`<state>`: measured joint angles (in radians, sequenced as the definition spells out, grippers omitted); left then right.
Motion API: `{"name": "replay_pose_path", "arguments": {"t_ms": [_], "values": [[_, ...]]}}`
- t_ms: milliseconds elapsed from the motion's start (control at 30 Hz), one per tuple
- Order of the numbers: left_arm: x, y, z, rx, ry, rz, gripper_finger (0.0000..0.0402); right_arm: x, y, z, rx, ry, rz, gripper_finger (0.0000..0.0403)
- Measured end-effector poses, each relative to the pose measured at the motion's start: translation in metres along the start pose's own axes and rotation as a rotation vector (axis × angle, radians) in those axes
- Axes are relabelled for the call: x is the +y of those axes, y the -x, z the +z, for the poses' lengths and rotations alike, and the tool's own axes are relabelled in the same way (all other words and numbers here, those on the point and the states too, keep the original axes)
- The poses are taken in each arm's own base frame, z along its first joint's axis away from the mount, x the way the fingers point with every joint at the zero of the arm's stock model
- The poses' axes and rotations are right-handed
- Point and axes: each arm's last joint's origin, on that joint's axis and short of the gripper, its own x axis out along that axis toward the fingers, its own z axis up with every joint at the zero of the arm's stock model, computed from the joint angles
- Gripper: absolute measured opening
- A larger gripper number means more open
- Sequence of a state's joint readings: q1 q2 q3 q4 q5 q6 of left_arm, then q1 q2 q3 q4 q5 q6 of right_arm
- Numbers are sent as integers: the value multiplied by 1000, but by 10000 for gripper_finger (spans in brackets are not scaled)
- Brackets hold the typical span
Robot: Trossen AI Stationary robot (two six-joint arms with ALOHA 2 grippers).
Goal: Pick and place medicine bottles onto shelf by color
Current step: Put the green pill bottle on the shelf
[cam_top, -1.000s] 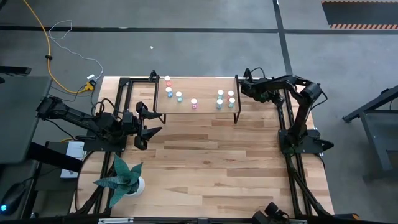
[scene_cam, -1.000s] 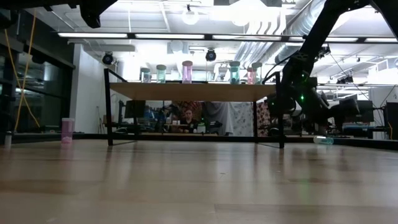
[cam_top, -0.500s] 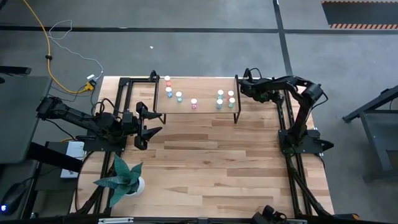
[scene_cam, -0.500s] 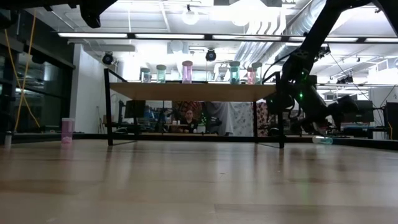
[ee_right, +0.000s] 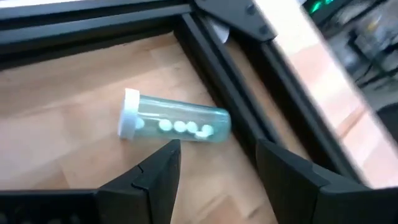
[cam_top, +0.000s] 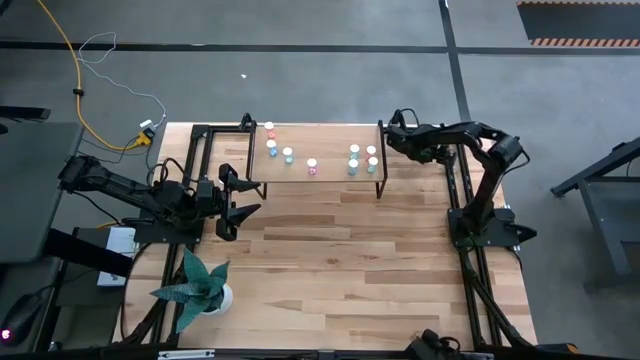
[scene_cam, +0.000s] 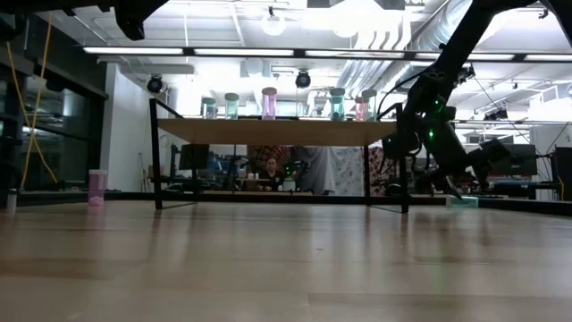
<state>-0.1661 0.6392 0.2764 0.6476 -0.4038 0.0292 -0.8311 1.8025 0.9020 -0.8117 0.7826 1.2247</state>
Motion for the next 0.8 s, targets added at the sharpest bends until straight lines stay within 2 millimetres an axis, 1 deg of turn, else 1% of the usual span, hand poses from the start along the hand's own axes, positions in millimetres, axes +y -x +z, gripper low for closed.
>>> {"name": "replay_pose_path", "arguments": {"t_ms": [100,233,333,467,700,800], "values": [[0,0,0,0,0,1,257,3,-1,6,20,-81,52,200],[0,0,0,0,0,5,257,5,4,12,-5,-192,112,200],[0,0,0,0,0,5,257,3,9,17,-45,-256,128,200],[0,0,0,0,0,8,257,-1,10,23,-110,-301,111,200],[0,0,0,0,0,10,257,-6,1,31,-110,-354,72,200],[0,0,0,1,0,11,257,-6,1,31,-120,-370,66,200]]}}
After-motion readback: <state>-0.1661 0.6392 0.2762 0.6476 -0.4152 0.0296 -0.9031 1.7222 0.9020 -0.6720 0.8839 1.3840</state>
